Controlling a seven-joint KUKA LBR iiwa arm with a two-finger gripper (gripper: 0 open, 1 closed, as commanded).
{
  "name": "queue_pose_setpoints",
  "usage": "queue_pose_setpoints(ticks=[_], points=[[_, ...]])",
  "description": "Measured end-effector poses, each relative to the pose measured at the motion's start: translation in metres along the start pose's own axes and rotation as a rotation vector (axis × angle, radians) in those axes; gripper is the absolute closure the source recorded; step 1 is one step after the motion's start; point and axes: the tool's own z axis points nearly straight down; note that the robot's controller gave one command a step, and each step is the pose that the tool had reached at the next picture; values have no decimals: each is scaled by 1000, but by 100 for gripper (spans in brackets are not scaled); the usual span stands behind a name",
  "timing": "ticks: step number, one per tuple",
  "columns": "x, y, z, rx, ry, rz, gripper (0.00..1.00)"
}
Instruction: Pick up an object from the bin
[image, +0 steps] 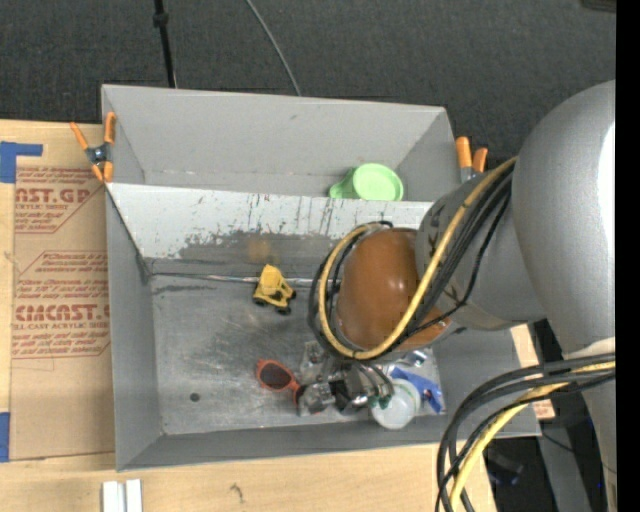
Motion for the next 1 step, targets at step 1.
queue_pose_setpoints(ticks=[1], points=[[-1, -6, -179, 0, -15, 41, 100]])
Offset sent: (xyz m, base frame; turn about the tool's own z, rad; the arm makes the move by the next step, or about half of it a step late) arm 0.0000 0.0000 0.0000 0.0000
